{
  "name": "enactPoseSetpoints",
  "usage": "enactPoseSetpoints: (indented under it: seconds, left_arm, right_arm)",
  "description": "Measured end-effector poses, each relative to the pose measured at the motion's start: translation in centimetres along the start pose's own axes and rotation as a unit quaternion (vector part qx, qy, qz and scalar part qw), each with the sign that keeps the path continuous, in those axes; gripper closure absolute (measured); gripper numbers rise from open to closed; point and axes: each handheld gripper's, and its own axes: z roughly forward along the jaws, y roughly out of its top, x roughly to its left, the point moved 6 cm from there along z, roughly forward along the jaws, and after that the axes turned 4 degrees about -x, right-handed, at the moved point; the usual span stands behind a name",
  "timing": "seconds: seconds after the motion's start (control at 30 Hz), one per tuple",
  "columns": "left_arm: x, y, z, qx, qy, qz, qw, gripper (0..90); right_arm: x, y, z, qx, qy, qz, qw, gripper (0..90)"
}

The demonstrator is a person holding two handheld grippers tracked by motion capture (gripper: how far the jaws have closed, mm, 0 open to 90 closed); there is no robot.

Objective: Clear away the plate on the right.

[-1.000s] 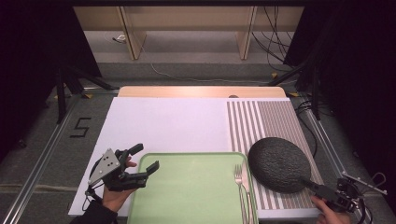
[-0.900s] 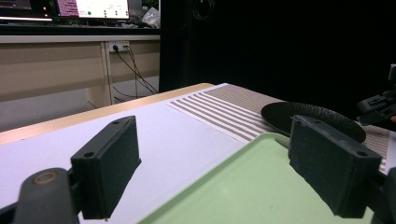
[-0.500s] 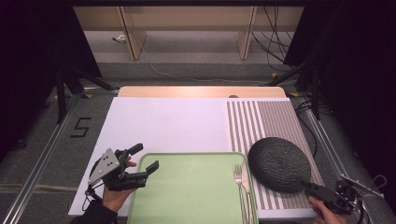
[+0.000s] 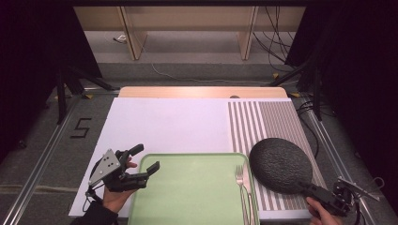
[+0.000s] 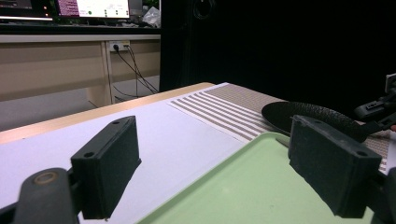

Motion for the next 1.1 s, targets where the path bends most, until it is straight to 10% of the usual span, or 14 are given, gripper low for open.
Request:
enactPoseSetpoints:
  seconds: [1.1]
  left_arm:
    - [0.0,-0.1,0.1,0.005,0.0,0.002,1.0,16.3]
  right_arm:
    - [-0.9,-0.4,1.4,-0.042,0.05,0.138,0.9883,52.2]
